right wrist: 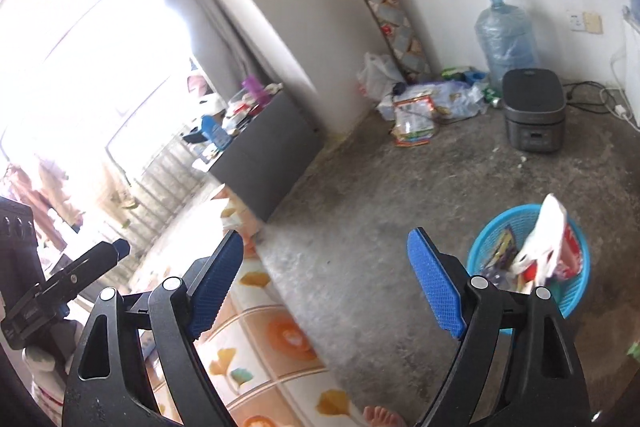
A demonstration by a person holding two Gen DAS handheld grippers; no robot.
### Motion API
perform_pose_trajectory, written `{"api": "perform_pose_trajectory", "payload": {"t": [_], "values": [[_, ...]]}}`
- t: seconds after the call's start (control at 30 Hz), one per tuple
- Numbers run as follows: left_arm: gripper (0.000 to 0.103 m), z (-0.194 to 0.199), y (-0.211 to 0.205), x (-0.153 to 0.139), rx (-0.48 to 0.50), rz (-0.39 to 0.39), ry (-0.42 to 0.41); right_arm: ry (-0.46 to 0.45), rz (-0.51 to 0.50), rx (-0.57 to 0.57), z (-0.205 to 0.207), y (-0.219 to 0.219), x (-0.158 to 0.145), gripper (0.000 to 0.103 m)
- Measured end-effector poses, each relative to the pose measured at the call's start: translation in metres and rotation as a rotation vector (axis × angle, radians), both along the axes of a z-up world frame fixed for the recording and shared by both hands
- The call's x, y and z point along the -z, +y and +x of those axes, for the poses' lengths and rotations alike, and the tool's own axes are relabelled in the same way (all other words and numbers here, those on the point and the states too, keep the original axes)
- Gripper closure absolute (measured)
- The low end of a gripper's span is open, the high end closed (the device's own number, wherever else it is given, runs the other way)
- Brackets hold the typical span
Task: Collect trash
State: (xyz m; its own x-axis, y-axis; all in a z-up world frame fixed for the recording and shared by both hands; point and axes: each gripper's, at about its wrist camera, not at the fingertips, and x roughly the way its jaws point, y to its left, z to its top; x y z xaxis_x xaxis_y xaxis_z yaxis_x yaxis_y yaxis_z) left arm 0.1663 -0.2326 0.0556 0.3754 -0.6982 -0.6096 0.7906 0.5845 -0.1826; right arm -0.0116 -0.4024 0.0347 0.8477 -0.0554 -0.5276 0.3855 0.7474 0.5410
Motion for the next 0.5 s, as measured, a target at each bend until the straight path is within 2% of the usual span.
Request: {"api": "perform_pose_trajectory", "payload": {"t": [0.13,0.3,0.4,0.5], "values": [[0.017,0.007,0.089,-0.01,-0.161,0.0,-0.051,0.023,0.044,-0.154,0.022,0.04,-0.005,0.023],[0.017,0.016,0.208,-0.016,-0.431,-0.023,-0.07,0.051,0.068,-0.305,0.046,0.086,-0.009,0.023],[0.017,0.022,0.271,-0.008,-0.597,-0.005,-0.07,0.072,0.099,-0.406,0.067,0.118,-0.008,0.023],[0.018,0.03,0.314,0.012,-0.701,0.007,-0.019,0.091,0.125,-0.51,0.089,0.153,-0.004,0.025]]}}
